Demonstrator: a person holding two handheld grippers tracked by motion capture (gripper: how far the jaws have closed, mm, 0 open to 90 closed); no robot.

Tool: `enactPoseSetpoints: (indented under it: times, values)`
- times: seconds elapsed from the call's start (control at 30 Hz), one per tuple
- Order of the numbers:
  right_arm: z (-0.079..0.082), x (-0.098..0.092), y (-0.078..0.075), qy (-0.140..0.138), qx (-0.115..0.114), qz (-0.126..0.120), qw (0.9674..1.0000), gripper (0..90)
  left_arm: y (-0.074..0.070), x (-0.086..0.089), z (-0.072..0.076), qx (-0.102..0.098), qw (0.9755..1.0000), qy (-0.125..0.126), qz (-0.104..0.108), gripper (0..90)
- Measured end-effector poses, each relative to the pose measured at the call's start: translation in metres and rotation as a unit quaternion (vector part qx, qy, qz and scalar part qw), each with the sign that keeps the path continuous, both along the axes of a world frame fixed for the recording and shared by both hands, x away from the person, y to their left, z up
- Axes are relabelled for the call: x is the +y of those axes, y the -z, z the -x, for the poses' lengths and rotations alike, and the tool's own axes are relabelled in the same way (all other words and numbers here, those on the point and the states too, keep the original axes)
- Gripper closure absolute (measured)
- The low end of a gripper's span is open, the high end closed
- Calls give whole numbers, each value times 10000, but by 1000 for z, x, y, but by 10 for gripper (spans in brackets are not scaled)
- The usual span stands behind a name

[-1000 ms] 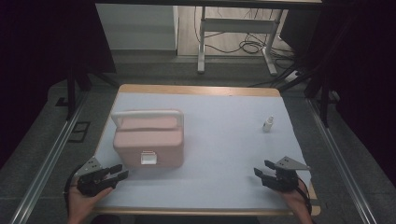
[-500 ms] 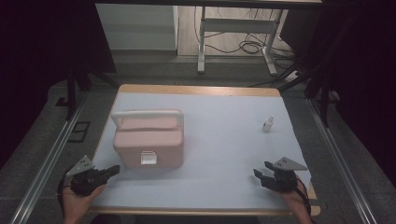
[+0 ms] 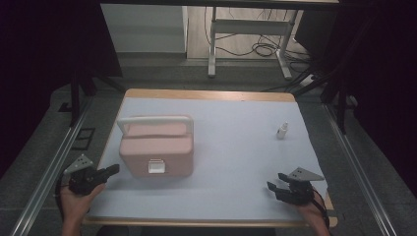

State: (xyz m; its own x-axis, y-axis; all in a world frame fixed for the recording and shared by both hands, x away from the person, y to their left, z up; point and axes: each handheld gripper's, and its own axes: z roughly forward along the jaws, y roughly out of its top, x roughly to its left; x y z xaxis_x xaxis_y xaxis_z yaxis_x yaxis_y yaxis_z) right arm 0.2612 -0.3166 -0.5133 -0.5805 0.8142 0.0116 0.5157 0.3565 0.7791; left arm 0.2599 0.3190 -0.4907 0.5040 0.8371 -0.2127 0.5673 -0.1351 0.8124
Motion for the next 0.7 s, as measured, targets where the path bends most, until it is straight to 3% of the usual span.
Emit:
enactPoseSetpoints:
  times: [0.23,0.33,0.4,0.43,0.47,0.53,0.7]
  values:
    - [2,1,-4,-21,-90,-30,10000,419,-12,-11,-30,85,9998,82,-181,900]
    - [2,1,-5,2,-113,-34,9999,420,-12,-13,-38,151,9998,56,-141,900]
    - [2,1,-5,14,-102,-64,9999,420,-10,-15,-41,176,9998,70,-80,900]
    - [1,0,-6,24,-77,-130,9999,423,-9,-17,-44,204,9997,3,-150,900]
    - [1,1,-7,57,-45,-243,9997,426,-6,-17,-47,221,9997,-37,-76,900]
    - [2,1,-7,64,-63,-211,9997,425,-3,-15,-49,265,9996,-31,45,900]
    - [1,1,-7,95,-65,-200,9997,425,1,-15,-50,288,9996,-18,59,900]
